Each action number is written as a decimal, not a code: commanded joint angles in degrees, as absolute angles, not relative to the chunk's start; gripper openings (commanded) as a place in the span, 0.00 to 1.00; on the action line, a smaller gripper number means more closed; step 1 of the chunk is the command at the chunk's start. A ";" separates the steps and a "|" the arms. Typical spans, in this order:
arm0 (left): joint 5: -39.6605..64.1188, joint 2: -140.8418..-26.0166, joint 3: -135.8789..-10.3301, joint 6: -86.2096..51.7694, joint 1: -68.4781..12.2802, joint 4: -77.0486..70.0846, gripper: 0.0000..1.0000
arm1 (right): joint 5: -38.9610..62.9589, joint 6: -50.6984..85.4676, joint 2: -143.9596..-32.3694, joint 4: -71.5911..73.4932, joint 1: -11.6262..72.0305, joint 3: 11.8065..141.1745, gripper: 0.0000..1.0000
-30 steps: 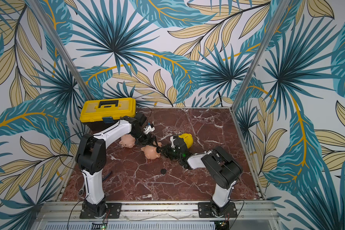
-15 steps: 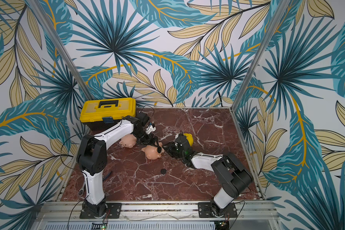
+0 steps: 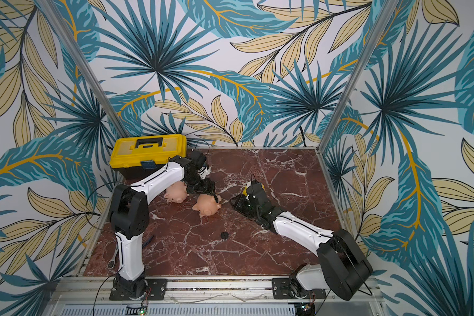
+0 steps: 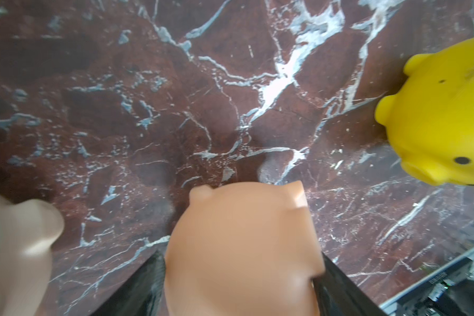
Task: Close piggy banks
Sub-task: Screw the knob on the piggy bank.
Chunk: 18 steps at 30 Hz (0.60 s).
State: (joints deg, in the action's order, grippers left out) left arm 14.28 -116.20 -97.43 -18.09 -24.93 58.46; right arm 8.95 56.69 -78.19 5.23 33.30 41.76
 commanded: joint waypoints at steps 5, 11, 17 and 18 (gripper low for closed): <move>11.18 -113.93 -97.55 -18.75 -25.66 59.35 0.96 | 8.33 55.30 -77.54 2.04 33.22 41.13 0.38; 8.58 -108.88 -95.54 -19.88 -26.54 59.41 0.98 | 7.89 54.83 -76.55 0.51 33.22 41.10 0.38; 2.26 -101.29 -90.11 -22.94 -30.17 59.33 0.99 | 4.84 52.65 -73.09 -5.05 33.22 41.72 0.38; 1.76 -100.02 -88.69 -24.06 -30.76 59.24 1.00 | 3.94 52.03 -72.26 -6.48 33.14 42.03 0.39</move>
State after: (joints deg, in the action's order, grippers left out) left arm 5.45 -103.33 -91.72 -21.39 -29.32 58.96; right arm 6.96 54.41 -74.50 -1.67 33.30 41.74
